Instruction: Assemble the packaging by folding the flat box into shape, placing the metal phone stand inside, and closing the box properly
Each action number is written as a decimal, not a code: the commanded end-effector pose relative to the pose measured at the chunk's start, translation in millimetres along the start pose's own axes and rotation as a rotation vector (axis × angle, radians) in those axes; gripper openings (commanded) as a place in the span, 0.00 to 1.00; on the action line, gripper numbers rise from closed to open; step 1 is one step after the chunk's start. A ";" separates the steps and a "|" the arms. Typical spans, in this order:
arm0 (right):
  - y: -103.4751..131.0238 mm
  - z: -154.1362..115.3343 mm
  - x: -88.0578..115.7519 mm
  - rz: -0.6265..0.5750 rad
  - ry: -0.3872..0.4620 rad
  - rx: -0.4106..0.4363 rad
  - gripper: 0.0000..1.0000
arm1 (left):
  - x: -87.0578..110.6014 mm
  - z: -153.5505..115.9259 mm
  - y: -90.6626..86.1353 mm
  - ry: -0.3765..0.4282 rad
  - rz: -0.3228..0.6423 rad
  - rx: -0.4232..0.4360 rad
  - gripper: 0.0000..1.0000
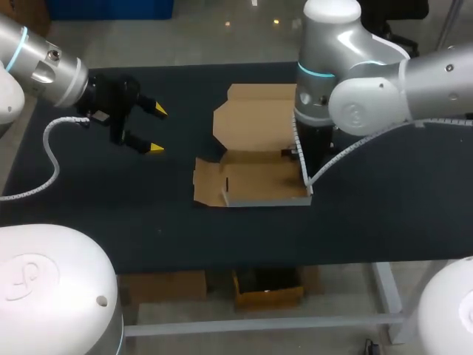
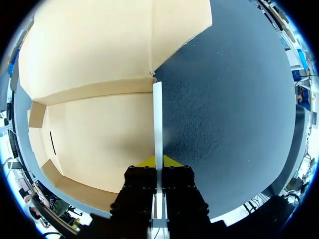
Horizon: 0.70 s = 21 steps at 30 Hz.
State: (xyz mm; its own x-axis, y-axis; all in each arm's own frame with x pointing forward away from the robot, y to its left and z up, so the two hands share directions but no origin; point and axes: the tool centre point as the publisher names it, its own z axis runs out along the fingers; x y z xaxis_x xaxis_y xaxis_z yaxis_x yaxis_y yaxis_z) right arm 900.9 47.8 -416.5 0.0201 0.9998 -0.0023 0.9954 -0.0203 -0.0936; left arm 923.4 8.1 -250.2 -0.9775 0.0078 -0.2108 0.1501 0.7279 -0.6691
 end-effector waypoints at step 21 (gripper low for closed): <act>1.0 -0.6 0.3 -0.001 0.000 0.004 0.00 | 34.4 43.0 8.0 -0.067 -1.025 -0.145 1.00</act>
State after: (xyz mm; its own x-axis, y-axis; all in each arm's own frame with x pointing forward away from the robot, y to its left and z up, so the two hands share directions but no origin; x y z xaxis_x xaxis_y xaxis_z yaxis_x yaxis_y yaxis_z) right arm 900.9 47.7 -416.4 0.0203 0.9998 -0.0025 0.9954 -0.0204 -0.0936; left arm 890.7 -6.9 -284.8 -0.8465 -0.5005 0.1817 -0.4990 0.6267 -0.5986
